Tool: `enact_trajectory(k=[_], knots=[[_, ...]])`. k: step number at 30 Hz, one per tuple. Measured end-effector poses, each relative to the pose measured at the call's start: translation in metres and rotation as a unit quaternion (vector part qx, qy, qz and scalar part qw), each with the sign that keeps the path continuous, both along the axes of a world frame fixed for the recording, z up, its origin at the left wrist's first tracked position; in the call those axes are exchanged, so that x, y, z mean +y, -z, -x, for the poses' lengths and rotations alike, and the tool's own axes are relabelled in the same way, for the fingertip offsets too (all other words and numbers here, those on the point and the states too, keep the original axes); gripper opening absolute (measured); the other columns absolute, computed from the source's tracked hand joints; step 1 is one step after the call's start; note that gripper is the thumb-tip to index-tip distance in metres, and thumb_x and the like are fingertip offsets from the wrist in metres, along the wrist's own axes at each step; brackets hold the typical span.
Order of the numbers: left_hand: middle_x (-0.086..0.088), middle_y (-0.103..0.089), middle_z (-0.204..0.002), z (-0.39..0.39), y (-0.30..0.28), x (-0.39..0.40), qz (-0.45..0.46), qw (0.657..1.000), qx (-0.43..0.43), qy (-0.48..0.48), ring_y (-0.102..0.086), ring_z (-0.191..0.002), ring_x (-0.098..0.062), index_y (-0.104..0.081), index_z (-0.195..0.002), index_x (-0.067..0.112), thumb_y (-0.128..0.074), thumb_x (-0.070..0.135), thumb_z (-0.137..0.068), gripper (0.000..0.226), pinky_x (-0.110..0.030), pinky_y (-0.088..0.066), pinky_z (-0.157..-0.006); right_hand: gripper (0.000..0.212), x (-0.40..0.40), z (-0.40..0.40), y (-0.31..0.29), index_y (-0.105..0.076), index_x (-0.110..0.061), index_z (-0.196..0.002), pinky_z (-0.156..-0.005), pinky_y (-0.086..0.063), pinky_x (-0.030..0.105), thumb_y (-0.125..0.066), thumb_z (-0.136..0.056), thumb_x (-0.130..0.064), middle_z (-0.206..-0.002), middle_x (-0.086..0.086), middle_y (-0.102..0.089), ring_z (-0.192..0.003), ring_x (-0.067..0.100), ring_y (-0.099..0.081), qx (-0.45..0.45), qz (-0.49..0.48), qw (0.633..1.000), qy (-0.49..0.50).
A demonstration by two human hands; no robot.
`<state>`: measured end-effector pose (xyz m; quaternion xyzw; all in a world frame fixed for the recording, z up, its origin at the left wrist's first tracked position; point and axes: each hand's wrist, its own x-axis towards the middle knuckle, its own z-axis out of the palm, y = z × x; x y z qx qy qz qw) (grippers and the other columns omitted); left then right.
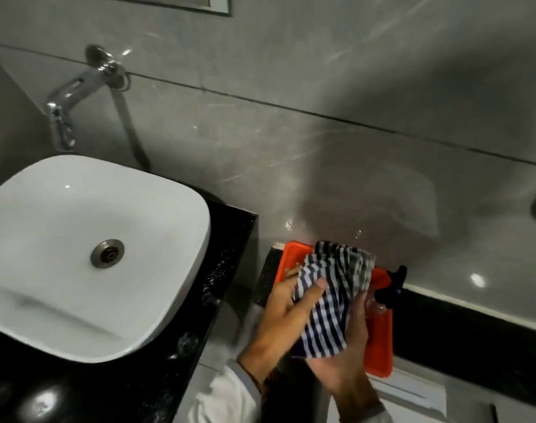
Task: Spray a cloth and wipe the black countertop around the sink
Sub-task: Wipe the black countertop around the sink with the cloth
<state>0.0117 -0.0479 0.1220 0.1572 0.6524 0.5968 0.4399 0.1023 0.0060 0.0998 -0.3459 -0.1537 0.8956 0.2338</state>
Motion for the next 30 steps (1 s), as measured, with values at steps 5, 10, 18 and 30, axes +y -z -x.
enact_trajectory(k=[5, 10, 18, 30], knots=[[0.016, 0.033, -0.168, 0.015, 0.002, -0.023, 0.128, 0.896, 0.425, -0.013, 0.034, -0.155, 0.003, 0.008, -0.164, 0.031, -0.036, 0.054, -0.107, 0.076, -0.020, 0.021, -0.127, 0.093, -0.018, 0.021, 0.001, -0.051, -0.009, -0.151, -0.122, -0.032, 0.045, -0.088, -0.074, -0.047, -0.157, 0.016, -0.056, -0.145, 0.031, -0.051, 0.078, 0.042, 0.993, -0.071], [0.008, 0.007, -0.178, 0.077, -0.005, -0.101, 0.161, 0.849, 0.490, -0.116, 0.011, -0.164, -0.008, 0.003, -0.167, 0.032, -0.026, 0.071, -0.101, 0.082, -0.028, 0.007, -0.134, 0.047, 0.012, 0.074, 0.028, -0.070, -0.016, -0.131, -0.093, -0.060, 0.049, -0.073, -0.089, -0.035, -0.130, 0.013, -0.076, -0.117, 0.032, -0.075, -0.140, -0.114, 0.977, -0.113], [0.017, -0.021, -0.169, 0.181, 0.021, -0.264, 0.282, 0.807, 0.492, -0.162, -0.009, -0.161, 0.003, -0.023, -0.160, 0.043, -0.028, 0.078, -0.096, 0.073, -0.038, -0.020, -0.133, 0.065, 0.061, 0.235, 0.091, -0.061, -0.009, -0.142, -0.107, -0.047, 0.059, -0.073, -0.079, -0.005, -0.141, 0.022, -0.063, -0.122, 0.047, -0.057, -0.364, -0.781, 0.453, -0.228], [0.001, -0.036, -0.171, 0.216, 0.110, -0.325, 0.311, 0.759, 0.563, -0.104, -0.030, -0.160, -0.028, -0.039, -0.160, 0.018, -0.034, 0.042, -0.095, 0.070, -0.061, -0.029, -0.125, 0.061, -0.067, 0.144, 0.123, -0.058, 0.009, -0.138, -0.132, -0.020, 0.049, -0.055, -0.098, -0.036, -0.161, 0.023, -0.045, -0.159, 0.030, -0.027, -0.215, -0.766, 0.529, -0.296]])
